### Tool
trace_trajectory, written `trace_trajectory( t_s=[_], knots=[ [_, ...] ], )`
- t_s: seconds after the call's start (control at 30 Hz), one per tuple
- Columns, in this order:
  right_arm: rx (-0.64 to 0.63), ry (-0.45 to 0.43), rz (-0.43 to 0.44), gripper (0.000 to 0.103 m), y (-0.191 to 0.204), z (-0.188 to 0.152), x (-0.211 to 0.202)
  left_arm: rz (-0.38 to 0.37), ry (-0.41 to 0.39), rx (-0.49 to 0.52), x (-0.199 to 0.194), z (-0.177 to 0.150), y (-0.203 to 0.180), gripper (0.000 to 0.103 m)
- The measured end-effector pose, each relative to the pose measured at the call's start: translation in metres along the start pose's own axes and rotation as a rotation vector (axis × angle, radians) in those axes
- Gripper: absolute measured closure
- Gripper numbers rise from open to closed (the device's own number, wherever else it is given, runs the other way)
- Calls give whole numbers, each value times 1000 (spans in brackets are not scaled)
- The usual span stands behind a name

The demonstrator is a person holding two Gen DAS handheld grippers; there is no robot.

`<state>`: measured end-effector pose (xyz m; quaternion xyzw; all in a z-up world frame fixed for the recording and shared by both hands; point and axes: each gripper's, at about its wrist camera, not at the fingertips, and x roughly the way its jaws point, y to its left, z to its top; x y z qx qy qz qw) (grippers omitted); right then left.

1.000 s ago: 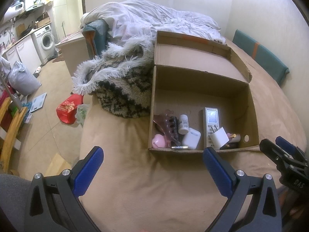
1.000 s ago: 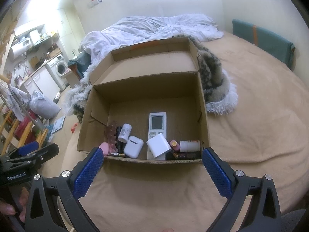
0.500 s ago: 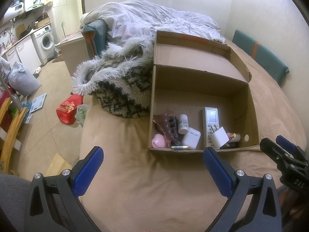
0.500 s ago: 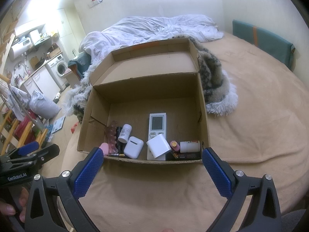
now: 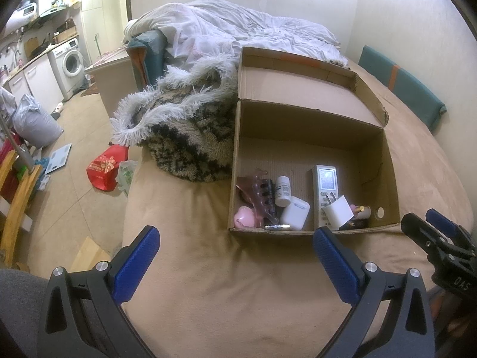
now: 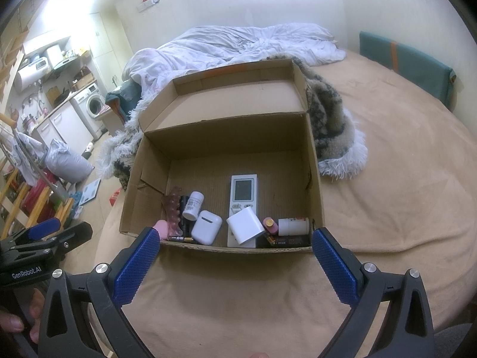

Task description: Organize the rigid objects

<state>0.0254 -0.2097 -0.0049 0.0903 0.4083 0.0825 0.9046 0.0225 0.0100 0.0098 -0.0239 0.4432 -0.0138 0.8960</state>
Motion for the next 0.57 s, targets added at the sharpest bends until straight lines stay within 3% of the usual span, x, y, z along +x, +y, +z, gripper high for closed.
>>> trace_trajectory(
  t_s=[0.57],
  knots=[
    [-3,-1,1,0,0,0,0,-7,10,8,1,-3,3,0]
  ],
)
